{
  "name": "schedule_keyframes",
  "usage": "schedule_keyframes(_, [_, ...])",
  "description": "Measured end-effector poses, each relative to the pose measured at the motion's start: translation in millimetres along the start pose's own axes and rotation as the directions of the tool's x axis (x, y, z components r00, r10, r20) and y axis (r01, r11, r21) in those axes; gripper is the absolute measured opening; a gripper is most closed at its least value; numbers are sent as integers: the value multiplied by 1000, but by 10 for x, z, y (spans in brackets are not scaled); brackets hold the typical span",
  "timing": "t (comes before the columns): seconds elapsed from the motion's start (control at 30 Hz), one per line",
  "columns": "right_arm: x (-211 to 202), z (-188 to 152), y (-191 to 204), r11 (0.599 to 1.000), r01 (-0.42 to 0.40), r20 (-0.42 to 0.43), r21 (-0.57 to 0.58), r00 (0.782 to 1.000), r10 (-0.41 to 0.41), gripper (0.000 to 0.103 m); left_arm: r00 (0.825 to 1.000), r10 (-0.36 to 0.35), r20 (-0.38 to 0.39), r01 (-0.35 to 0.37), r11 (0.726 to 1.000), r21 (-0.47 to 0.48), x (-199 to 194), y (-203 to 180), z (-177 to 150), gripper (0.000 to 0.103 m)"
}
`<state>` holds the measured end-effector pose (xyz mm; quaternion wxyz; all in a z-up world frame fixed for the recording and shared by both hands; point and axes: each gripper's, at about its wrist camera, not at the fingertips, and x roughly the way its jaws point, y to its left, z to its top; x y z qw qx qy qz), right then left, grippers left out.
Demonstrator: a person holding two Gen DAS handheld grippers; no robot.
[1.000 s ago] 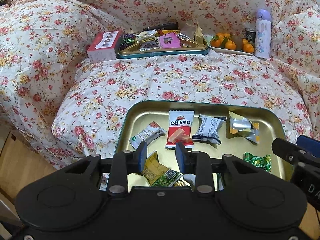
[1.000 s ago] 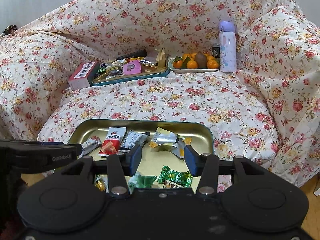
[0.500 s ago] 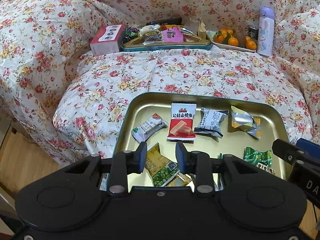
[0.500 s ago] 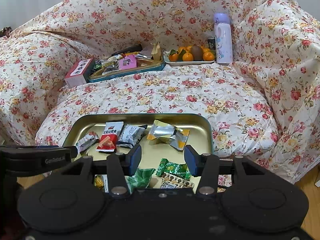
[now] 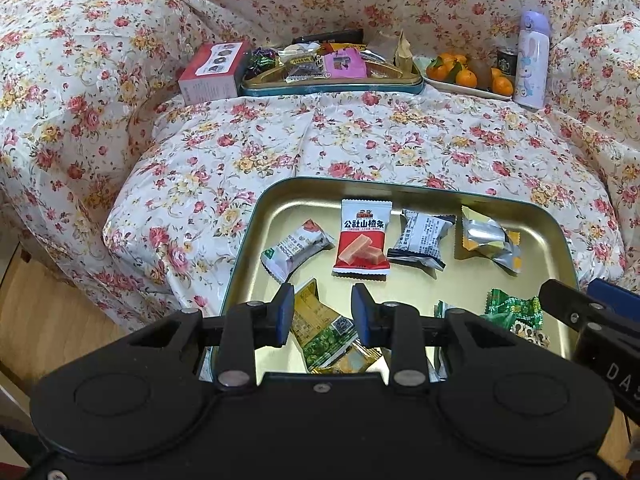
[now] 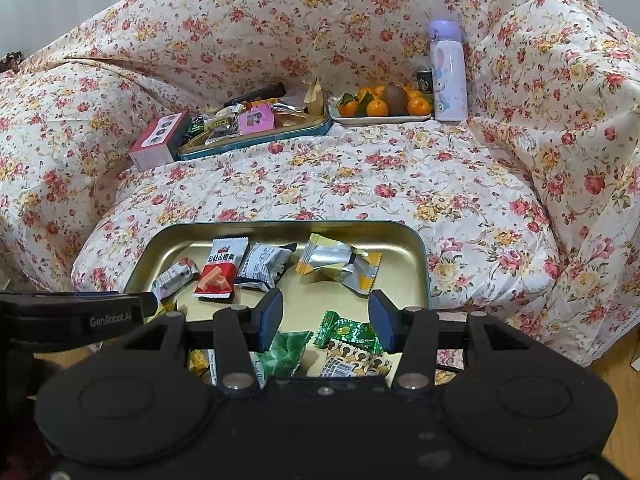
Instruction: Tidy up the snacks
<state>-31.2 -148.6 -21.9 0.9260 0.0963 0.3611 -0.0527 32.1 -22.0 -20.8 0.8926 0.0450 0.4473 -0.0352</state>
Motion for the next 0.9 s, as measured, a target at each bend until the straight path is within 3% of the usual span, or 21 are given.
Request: schedule_keyframes(0.9, [26, -22, 5, 1000, -11, -15, -1, 1000, 11, 51, 1000, -7, -16, 7, 1000, -4, 18, 2, -22, 42])
